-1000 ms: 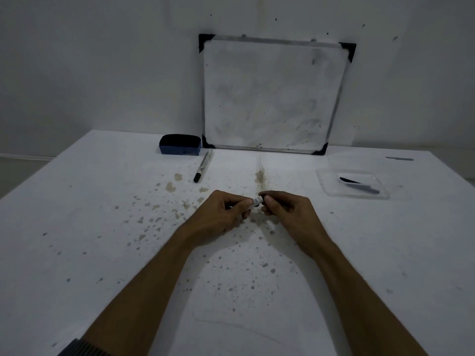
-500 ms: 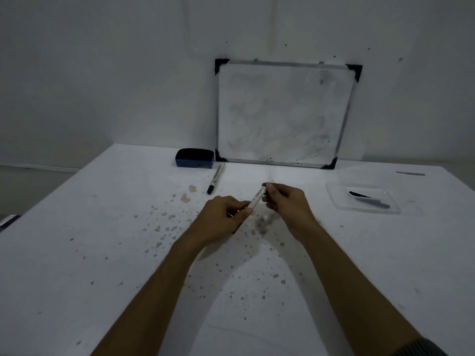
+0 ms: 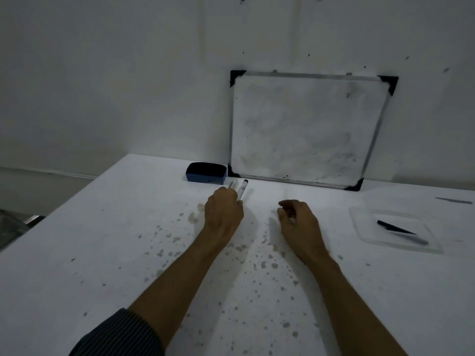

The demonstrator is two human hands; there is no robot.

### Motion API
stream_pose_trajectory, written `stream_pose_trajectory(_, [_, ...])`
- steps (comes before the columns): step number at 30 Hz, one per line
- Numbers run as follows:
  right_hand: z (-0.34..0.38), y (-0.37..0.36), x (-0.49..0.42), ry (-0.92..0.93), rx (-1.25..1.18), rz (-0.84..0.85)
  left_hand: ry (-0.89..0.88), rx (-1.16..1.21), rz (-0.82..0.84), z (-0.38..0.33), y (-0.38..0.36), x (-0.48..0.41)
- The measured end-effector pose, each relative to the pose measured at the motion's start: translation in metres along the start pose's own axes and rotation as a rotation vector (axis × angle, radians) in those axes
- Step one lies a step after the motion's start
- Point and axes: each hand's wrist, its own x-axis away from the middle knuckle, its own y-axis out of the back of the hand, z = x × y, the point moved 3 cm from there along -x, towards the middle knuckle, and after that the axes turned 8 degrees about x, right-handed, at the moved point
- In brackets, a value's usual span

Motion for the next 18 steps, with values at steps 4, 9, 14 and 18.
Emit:
stream_pose_trajectory(4, [-0.001,-0.003,-0.003,0.019,0.005,0.014,-0.032,-0.163,-0.057,0.002,-0.018,-0.009])
stream_pose_trajectory(9, [-0.005,-0.003,-0.007,0.03,0.006,0.003,-0.011,-0.239,-0.203,0.011,-0.024,-0.007])
stream_pose_trajectory(14, [-0.004,-0.003,-0.005,0.022,-0.003,0.011,0.125,-0.01,-0.117,0.018,-0.029,-0.008])
stream_pose_trajectory(18, [-0.003,-0.002,-0.002,0.025,0.004,0.02,0.148,0.082,-0.096,0.016,-0.028,-0.012])
